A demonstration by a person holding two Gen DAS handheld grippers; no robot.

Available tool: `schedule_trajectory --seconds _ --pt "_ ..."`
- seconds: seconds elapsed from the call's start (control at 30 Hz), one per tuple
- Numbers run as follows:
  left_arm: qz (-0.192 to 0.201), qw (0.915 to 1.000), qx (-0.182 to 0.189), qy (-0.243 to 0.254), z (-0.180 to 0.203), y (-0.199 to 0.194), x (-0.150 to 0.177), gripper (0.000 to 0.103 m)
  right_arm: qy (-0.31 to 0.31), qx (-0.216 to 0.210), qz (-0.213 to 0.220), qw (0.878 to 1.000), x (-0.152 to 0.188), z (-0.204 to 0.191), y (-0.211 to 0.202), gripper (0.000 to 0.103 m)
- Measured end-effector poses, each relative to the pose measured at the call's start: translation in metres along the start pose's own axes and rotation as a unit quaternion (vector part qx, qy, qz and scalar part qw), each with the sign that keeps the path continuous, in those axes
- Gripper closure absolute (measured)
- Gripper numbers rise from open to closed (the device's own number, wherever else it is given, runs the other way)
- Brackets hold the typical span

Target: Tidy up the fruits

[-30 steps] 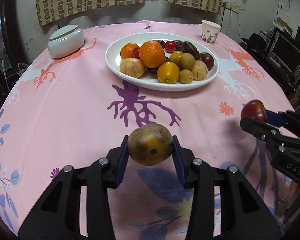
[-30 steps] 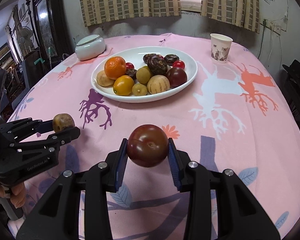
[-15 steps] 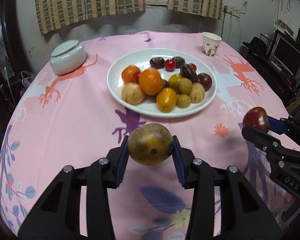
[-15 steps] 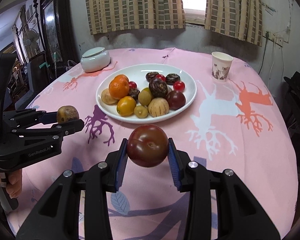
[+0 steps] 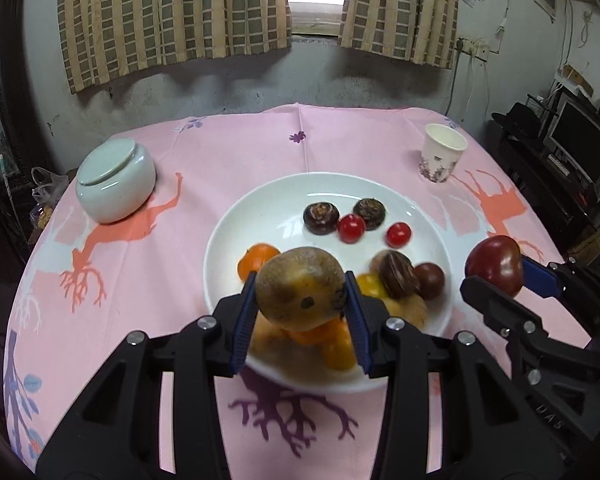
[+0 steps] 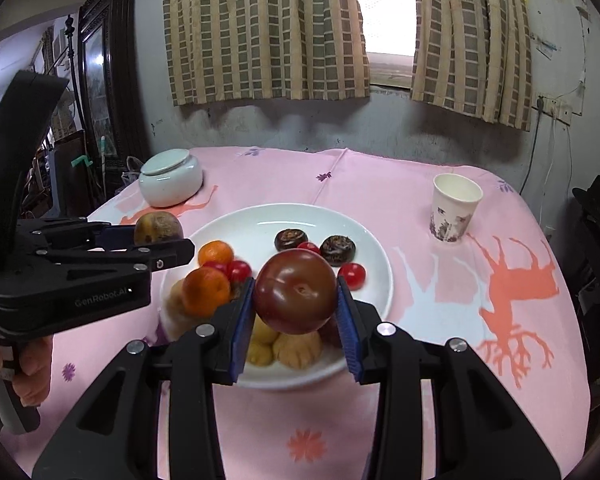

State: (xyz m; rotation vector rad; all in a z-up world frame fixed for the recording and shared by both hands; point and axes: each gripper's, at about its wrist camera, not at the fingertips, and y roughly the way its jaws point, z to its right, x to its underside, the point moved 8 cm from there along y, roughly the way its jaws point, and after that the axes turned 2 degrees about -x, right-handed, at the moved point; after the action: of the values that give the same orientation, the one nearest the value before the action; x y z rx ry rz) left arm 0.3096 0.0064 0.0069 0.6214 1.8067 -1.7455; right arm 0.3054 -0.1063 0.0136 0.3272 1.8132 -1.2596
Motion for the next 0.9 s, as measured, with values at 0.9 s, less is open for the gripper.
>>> schedule_trajectory --seconds 0.9 --pt "0.001 0.9988 -0.038 -0.031 -0.020 0.035 -0.013 0.029 0.065 -0.031 0.004 0.997 -0.014 0.018 0.052 0.042"
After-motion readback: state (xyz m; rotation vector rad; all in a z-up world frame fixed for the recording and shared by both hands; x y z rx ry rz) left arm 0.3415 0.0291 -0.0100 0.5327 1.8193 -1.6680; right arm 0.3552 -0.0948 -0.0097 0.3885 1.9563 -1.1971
